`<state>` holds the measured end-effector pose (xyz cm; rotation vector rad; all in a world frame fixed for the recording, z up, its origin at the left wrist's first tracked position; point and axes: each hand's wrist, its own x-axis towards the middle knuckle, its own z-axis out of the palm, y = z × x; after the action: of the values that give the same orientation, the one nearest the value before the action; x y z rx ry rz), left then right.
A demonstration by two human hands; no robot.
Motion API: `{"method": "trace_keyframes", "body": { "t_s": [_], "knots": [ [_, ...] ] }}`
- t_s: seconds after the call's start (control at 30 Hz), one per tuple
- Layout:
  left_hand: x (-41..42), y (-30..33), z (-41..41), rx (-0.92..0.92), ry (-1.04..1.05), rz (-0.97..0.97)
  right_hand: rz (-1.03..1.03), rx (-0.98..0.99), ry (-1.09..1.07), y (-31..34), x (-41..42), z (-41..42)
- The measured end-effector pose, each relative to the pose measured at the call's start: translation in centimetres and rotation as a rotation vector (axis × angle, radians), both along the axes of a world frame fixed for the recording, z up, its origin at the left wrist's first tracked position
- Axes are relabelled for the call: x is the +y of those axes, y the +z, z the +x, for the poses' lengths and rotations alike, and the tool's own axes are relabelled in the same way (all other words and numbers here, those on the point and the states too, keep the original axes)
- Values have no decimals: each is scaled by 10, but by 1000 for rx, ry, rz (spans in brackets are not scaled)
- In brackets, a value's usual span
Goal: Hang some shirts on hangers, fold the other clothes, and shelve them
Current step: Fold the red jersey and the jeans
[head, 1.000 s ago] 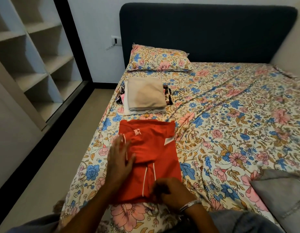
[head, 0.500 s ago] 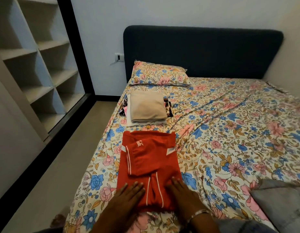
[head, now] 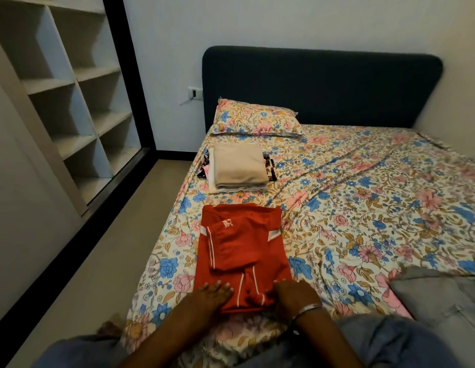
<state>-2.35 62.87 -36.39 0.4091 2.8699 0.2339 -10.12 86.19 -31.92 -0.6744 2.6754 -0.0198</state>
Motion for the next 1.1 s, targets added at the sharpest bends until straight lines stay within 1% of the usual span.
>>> {"method": "trace_keyframes", "body": {
  "t_s": [0.07,0.17,0.2,0.23,0.27,0.33,0.37,0.4,0.43,0.47,0.5,0.57,0.63,0.67,0.83,0.93,1.0,1.1],
  "knots": [
    [3,11,15,-94,-18,11,1,-114,-10,6,4,10],
    [-3,4,31,-175,-131,-37,-121,-376,-38,16,18,19],
    [-4,7,31,-162,-110,-10,-172,-418,-66,21,23,16],
    [-5,13,29,-91,-54,47,-223,-418,-108,21,27,10],
    [-5,18,25,37,18,149,-294,-383,-158,21,30,1],
    [7,29,13,316,116,352,-460,-240,-300,14,28,-19],
    [16,29,4,413,150,445,-552,-174,-399,9,23,-28],
    [28,26,-8,459,173,494,-663,-147,-508,3,18,-40],
    [40,26,-21,460,190,510,-772,-171,-617,0,11,-49],
    [51,22,-33,424,214,495,-873,-222,-713,-7,5,-60],
    [61,13,-47,364,230,432,-928,-286,-813,-12,0,-69],
    [71,-11,-66,263,255,262,-964,-330,-918,-25,-5,-82],
    [72,-34,-71,231,298,131,-986,-305,-925,-35,-6,-83],
    [74,-42,-72,228,314,97,-1006,-298,-912,-43,-5,-85],
    [71,-52,-70,241,292,92,-1081,-337,-869,-53,-5,-91],
    [70,-47,-69,241,294,144,-1132,-361,-815,-55,-14,-87],
    [72,-45,-70,223,329,214,-1131,-362,-806,-60,-16,-84],
    [76,-40,-79,227,394,367,-1061,-335,-817,-54,-14,-75]
  ]
}}
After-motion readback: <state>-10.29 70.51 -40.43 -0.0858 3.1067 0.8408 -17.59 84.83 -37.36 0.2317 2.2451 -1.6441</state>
